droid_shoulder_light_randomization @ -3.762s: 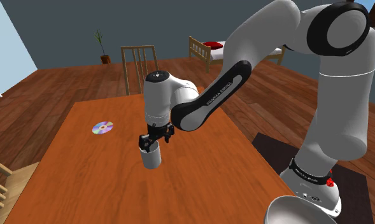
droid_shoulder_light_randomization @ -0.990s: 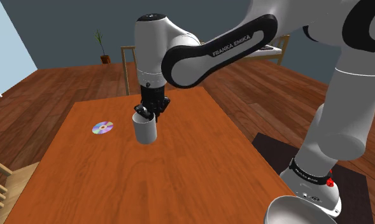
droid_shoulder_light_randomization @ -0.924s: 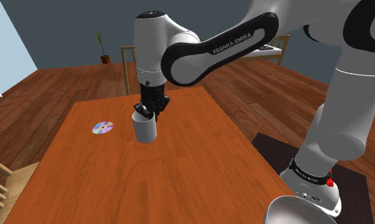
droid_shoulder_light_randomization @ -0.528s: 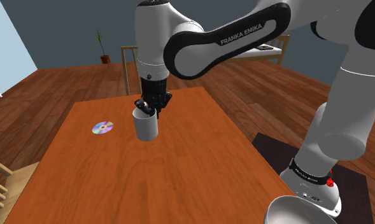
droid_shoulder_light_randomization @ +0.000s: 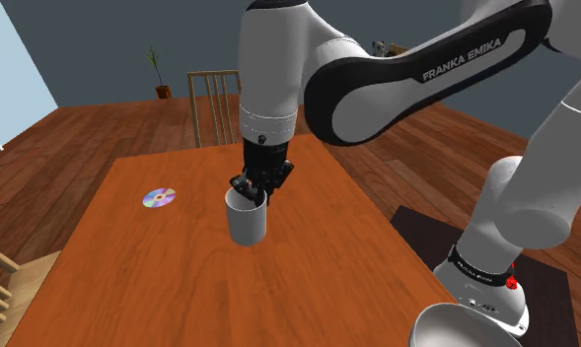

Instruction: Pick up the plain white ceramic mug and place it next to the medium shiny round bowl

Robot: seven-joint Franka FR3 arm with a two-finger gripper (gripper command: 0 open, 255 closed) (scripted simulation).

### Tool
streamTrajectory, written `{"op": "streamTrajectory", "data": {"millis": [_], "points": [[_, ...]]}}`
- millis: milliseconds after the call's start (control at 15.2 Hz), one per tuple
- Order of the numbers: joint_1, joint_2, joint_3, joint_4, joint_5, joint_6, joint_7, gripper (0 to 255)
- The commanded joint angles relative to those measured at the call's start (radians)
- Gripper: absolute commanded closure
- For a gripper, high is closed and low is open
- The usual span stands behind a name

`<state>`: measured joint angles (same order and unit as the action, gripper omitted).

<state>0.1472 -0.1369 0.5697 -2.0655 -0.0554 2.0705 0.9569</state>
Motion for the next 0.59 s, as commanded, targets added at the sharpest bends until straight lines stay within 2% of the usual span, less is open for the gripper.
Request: {"op": "streamTrajectory", "data": {"millis": [0, 528], "points": [[0.022, -0.061, 0.013, -0.055, 0.035, 0.001, 0.019, 255], [0.124, -0.247, 0.071, -0.186, 0.15, -0.034, 0.11, 255]]}}
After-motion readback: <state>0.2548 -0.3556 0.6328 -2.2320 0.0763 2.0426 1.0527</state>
